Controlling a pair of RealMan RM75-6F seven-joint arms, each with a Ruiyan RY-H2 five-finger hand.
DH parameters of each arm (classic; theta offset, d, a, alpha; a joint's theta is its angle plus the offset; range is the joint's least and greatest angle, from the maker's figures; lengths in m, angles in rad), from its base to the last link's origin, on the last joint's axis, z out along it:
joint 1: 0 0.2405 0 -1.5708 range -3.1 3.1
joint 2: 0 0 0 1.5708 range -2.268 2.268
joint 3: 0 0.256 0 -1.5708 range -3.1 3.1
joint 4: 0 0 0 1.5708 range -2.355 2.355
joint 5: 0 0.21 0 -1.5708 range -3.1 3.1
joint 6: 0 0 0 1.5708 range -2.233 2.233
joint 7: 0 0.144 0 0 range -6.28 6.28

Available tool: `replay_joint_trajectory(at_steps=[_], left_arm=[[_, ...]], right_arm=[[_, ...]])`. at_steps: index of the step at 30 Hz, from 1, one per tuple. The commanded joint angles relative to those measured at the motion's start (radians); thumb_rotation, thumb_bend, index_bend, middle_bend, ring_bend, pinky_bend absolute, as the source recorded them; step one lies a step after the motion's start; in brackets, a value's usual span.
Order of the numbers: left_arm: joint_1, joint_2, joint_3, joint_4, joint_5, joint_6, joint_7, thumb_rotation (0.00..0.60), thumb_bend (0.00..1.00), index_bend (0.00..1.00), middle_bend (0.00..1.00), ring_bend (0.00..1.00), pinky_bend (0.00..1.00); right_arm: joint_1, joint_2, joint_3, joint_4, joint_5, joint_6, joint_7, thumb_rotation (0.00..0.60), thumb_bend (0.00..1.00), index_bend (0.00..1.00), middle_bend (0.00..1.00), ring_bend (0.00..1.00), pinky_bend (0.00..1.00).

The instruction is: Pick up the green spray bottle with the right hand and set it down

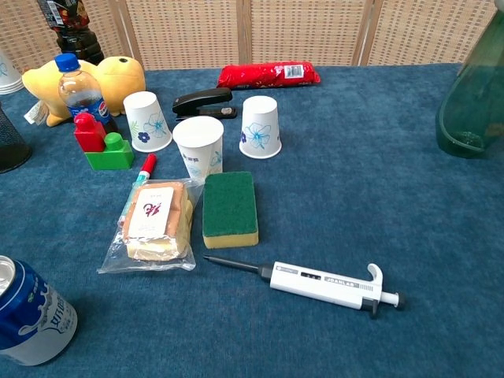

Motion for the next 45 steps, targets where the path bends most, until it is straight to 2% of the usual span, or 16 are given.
replay_joint_trajectory(at_steps=[1,5,10,25,26,30,32,45], left_arm=[[0.000,0.000,0.000,0.000,0.001,-0.001,0.000,0.600,0.28,0.13,0.28,0.19,0.06],[-0.001,0.000,0.001,0.001,0.001,-0.002,-0.002,0.600,0.28,0.13,0.27,0.19,0.06],[-0.001,0.000,0.002,0.003,0.002,-0.001,-0.003,0.600,0.28,0.13,0.28,0.19,0.06],[0.000,0.000,0.003,0.007,0.002,0.000,-0.012,0.599,0.28,0.13,0.27,0.19,0.06],[0.000,0.000,0.003,0.008,0.002,0.000,-0.013,0.599,0.28,0.13,0.27,0.19,0.06],[0.000,-0.001,0.004,0.010,0.002,-0.002,-0.015,0.599,0.28,0.13,0.27,0.19,0.06],[-0.001,-0.001,0.004,0.011,0.002,-0.002,-0.016,0.600,0.28,0.13,0.27,0.19,0.06],[0.000,-0.002,0.003,0.015,-0.001,-0.003,-0.023,0.600,0.28,0.13,0.27,0.19,0.06]], right_arm=[[-0.003,0.001,-0.002,-0.004,-0.002,0.003,-0.003,0.579,0.34,0.37,0.37,0.25,0.38],[-0.012,0.006,-0.011,-0.013,-0.010,0.010,-0.005,0.526,0.34,0.36,0.37,0.25,0.38],[-0.012,0.014,-0.015,-0.023,-0.015,0.003,-0.006,0.430,0.34,0.35,0.36,0.24,0.38],[-0.010,0.020,-0.034,-0.034,-0.026,-0.024,-0.016,0.335,0.34,0.32,0.35,0.22,0.36],[-0.009,0.020,-0.035,-0.033,-0.026,-0.027,-0.017,0.317,0.34,0.32,0.35,0.22,0.36],[-0.019,0.019,-0.049,-0.034,-0.035,-0.024,-0.014,0.180,0.29,0.31,0.34,0.21,0.34],[-0.009,0.022,-0.047,-0.032,-0.038,-0.032,-0.015,0.154,0.28,0.30,0.34,0.21,0.33],[0.005,0.031,-0.050,-0.041,-0.039,-0.061,-0.026,0.098,0.28,0.27,0.32,0.18,0.29]])
